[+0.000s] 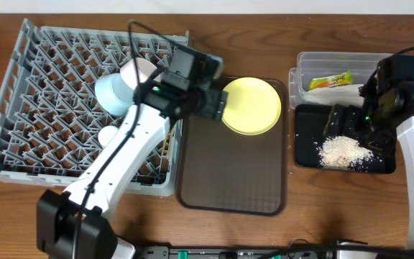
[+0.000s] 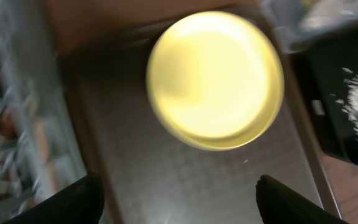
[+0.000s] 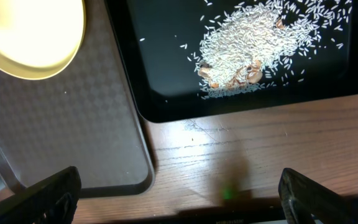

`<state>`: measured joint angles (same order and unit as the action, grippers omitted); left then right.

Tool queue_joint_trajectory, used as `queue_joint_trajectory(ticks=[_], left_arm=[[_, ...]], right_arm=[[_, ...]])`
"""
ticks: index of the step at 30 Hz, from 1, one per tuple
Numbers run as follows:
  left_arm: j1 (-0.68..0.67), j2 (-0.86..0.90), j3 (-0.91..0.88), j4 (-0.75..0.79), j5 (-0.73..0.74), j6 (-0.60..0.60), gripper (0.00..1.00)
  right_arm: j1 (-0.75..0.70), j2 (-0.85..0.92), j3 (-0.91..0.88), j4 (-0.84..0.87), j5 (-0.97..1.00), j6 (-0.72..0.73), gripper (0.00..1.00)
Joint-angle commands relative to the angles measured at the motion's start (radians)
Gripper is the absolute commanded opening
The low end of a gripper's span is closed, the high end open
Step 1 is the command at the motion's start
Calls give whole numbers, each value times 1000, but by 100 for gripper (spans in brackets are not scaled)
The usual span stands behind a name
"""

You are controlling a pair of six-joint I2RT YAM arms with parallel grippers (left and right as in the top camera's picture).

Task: Sort waste into correct bins and load items into the dishwasher
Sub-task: 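Reach the left gripper to the yellow plate rim on the brown tray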

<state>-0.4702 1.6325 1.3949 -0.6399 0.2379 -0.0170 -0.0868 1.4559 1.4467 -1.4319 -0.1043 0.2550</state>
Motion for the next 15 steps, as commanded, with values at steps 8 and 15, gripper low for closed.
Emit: queue_joint_trajectory(ticks=[8,15], left_arm=[[-180,177,36,90,12,375,80],[-222,337,36,104,-18,417,81]], right_arm=[[-5,-3,8,-1,-5,-9,99],[-5,-3,8,-1,-5,-9,99]])
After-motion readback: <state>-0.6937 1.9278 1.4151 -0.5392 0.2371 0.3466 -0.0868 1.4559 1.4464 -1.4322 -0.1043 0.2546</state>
